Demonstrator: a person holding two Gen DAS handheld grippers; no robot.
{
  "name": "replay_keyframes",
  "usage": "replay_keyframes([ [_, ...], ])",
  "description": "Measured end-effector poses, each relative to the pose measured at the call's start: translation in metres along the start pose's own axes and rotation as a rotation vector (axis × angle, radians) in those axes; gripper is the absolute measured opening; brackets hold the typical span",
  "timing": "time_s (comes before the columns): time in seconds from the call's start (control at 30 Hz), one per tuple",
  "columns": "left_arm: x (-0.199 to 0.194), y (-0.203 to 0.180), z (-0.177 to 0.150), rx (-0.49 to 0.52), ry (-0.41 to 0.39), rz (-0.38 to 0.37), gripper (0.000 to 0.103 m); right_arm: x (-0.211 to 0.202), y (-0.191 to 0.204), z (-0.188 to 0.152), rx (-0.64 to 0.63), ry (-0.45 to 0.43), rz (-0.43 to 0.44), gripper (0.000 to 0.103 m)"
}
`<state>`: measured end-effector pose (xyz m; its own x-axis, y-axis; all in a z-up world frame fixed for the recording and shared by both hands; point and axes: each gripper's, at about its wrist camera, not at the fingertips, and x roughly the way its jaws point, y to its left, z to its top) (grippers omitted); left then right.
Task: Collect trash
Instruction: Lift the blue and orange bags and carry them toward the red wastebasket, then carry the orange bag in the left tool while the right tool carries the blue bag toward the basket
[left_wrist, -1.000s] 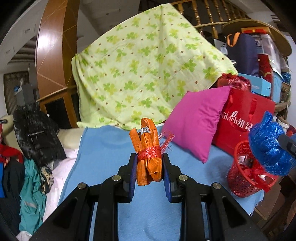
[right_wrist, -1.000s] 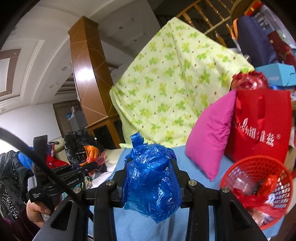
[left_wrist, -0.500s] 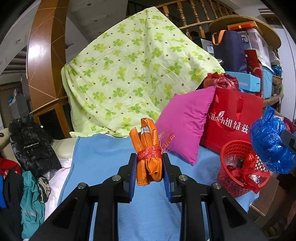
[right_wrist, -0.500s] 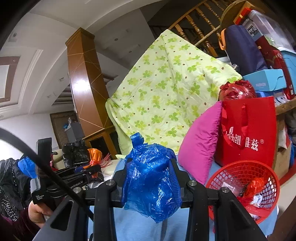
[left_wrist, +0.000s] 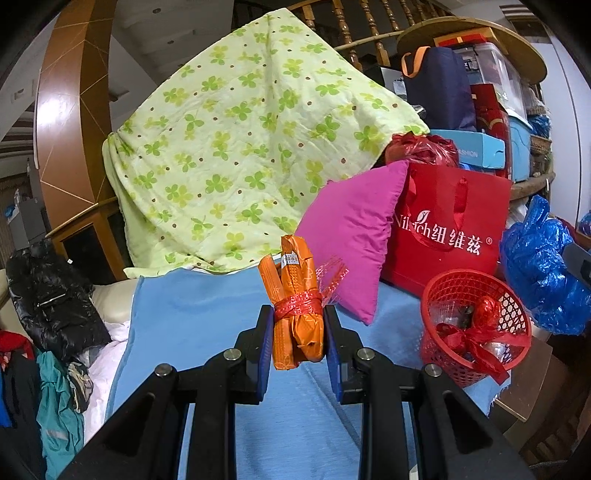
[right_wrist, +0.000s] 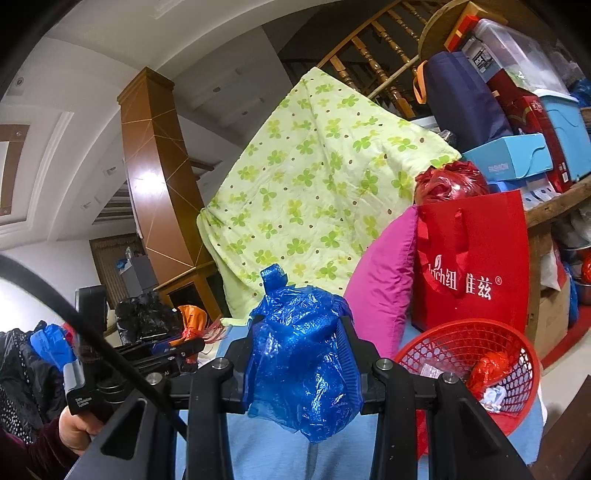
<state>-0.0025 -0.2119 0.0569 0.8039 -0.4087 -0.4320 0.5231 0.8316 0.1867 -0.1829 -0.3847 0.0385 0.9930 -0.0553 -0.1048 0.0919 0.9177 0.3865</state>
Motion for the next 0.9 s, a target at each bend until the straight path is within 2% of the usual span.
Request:
replay_keyframes([
  [0.9, 0.030, -0.034, -0.006, 0.043, 0.065, -0.050, 0.028, -0.010, -0.042, -0.005, 0.085, -0.006, -0.054, 0.040],
])
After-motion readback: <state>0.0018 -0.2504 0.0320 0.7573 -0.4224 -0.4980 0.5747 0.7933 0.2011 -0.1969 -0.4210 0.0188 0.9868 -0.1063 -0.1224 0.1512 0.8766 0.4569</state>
